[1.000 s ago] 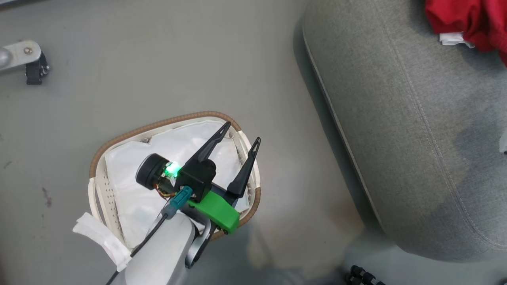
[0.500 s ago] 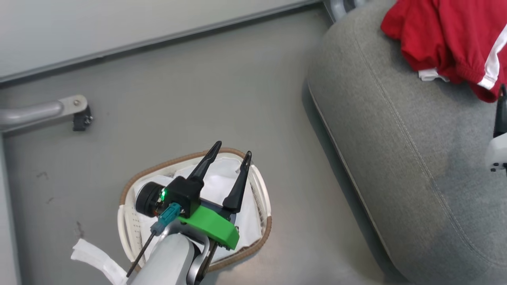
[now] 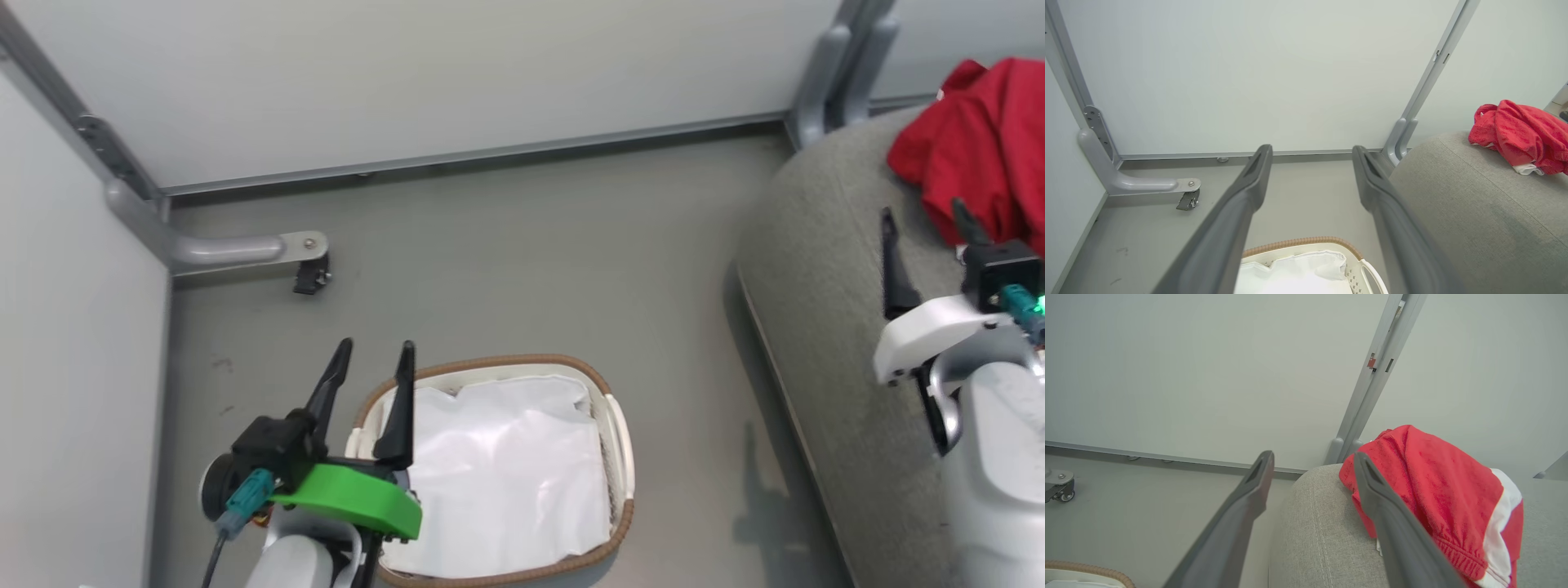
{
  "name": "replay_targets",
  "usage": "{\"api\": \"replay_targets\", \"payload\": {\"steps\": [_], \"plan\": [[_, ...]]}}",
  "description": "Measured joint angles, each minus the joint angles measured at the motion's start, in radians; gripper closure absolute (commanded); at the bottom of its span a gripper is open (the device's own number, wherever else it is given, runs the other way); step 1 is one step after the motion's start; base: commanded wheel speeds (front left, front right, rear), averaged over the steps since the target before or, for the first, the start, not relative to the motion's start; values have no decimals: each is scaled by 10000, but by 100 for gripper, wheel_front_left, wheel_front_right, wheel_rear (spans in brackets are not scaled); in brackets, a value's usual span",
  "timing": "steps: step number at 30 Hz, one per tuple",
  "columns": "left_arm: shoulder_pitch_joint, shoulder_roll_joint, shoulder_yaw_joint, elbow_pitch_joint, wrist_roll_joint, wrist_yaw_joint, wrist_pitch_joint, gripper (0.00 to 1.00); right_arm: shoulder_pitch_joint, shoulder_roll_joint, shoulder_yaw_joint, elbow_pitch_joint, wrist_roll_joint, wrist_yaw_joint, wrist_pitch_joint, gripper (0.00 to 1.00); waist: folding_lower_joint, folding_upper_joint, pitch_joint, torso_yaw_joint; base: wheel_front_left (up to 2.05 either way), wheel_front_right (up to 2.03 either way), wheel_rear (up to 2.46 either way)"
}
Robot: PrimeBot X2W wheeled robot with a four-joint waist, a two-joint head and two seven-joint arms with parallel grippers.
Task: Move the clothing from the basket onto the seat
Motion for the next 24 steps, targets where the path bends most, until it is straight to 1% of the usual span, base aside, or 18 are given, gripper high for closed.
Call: {"api": "replay_targets", "payload": {"steps": [3, 10, 14, 17, 24], "plan": [[307, -4, 477, -35, 98, 56, 0, 0, 274, 397, 230, -128, 318, 0, -2, 0, 0, 0, -239, 370, 0, 0, 0], [1052, -4, 1306, -75, 125, 82, -2, 0, 1452, 1007, 558, -667, 840, 0, 0, 0, 0, 0, -804, 970, 0, 0, 0], [1391, -10, 1544, -75, 125, 82, 0, 0, 2204, 1060, 744, -1047, 1064, 0, -2, 0, 0, 0, -1065, 1154, 0, 0, 0], [1609, -10, 1632, -79, 125, 82, 0, 0, 2751, 1089, 1294, -1158, 1647, 0, -2, 0, 0, 0, -1227, 1225, 0, 0, 0], [1964, -13, 1806, -67, 117, 123, 0, 0, 3491, 1093, 1616, -1528, 2357, 0, -2, 0, 0, 0, -1365, 1081, 0, 0, 0]]}}
